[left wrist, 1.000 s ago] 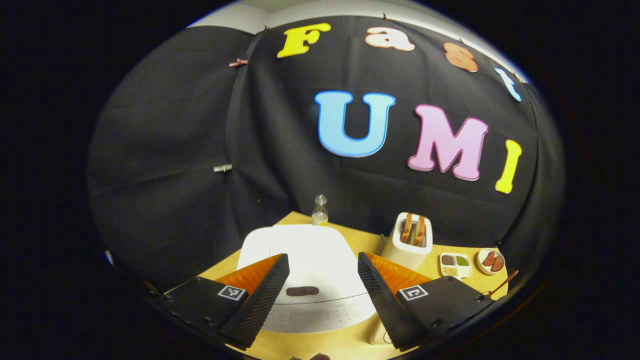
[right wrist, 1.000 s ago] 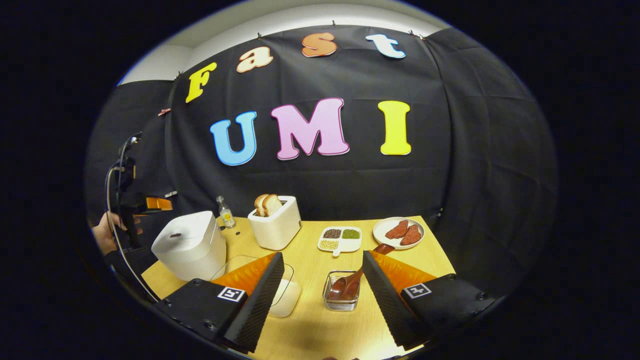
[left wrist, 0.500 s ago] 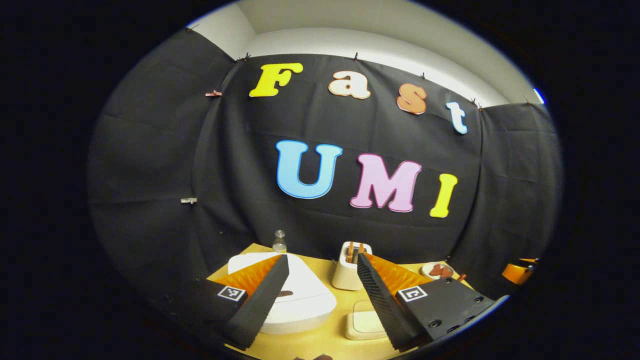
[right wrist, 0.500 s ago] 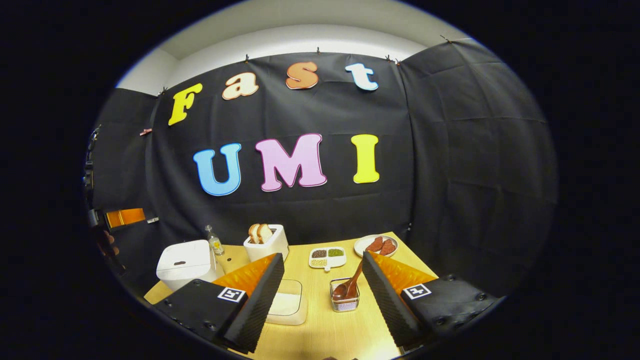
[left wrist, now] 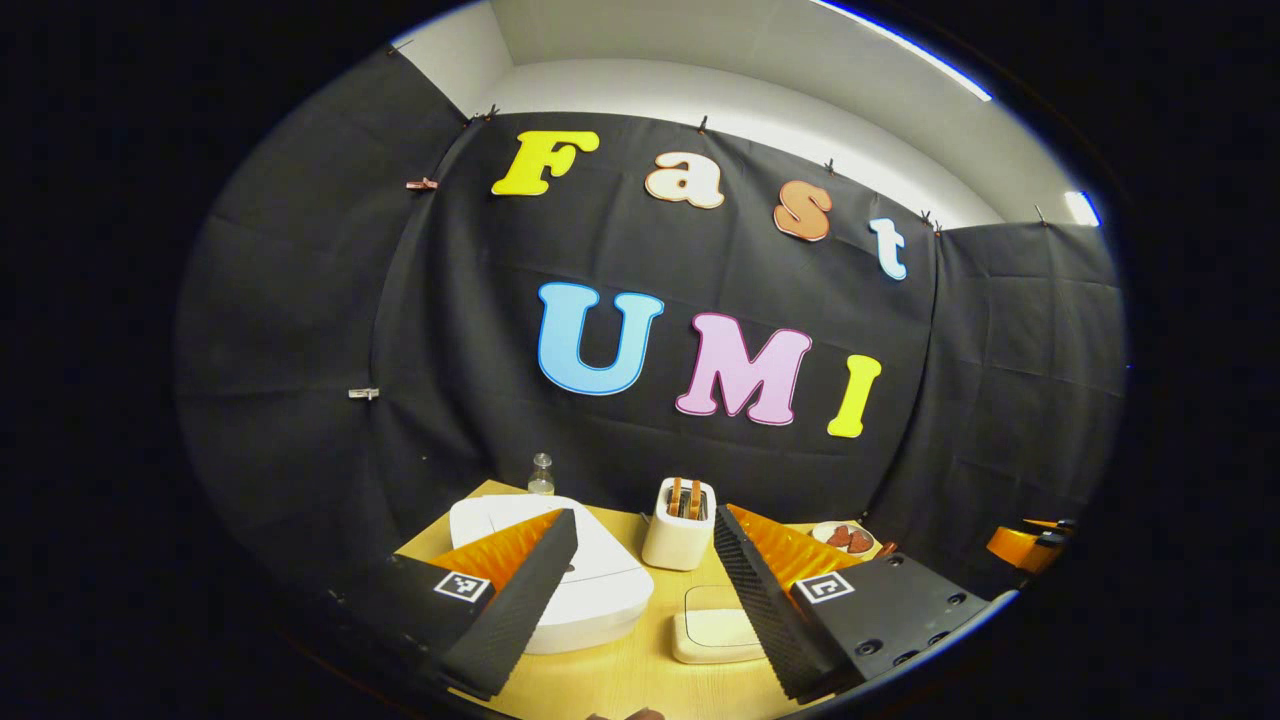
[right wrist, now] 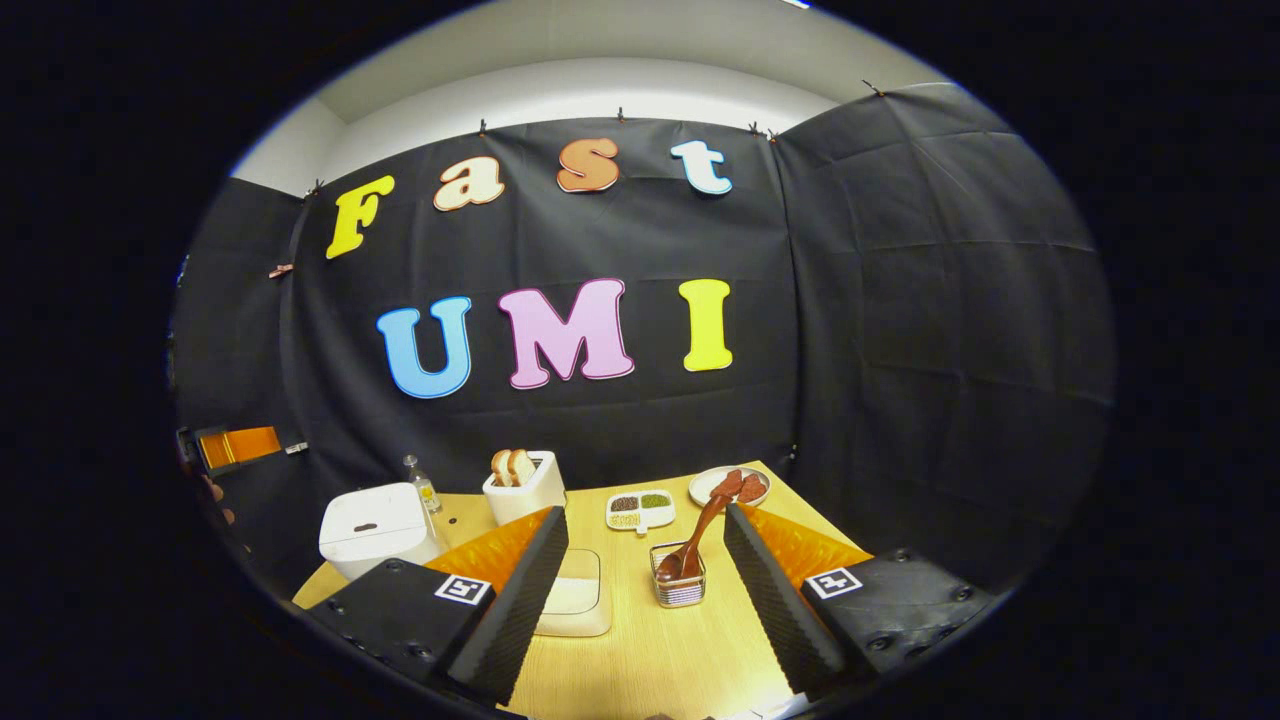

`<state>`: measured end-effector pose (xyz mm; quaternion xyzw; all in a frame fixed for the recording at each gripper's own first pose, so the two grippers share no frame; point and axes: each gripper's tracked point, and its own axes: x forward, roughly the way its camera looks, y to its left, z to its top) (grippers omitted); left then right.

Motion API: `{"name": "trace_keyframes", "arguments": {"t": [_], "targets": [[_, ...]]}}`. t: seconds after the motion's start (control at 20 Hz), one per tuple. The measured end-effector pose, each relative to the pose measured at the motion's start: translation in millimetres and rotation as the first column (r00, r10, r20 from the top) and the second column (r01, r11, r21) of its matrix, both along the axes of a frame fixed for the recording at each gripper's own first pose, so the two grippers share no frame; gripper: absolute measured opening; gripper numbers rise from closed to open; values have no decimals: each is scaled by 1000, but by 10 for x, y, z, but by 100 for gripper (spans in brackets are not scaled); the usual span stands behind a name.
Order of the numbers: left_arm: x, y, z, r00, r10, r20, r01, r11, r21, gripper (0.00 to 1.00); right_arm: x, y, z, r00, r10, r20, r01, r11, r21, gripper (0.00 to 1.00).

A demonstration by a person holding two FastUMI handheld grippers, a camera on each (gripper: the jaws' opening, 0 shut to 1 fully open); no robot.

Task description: Close the left gripper, press the button to open the rice cooker; take a wooden spoon from the chopstick holder with the right hand, scoop a spoonful of rice and pour it into the rice cooker, then put the wooden spoon back into the chopstick holder.

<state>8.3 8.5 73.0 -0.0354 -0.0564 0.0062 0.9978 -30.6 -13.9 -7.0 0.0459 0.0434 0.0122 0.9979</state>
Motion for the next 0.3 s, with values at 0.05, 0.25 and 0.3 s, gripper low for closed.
{"name": "trace_keyframes", "arguments": {"t": [0.05,0.25,0.3], "targets": [[7,6,-14,1000,5,-3,-5,1000,8,95,23,-25,-18,1000,-3,-4,3,1000,0,98],[57,-39,-51,1000,11,-23,-11,1000,14,95,169,-103,-21,1000,-3,-6,3,1000,10,98],[83,-41,-44,999,21,-25,-21,1000,10,95,205,-131,-19,1000,1,-7,-1,1000,7,98]]}}
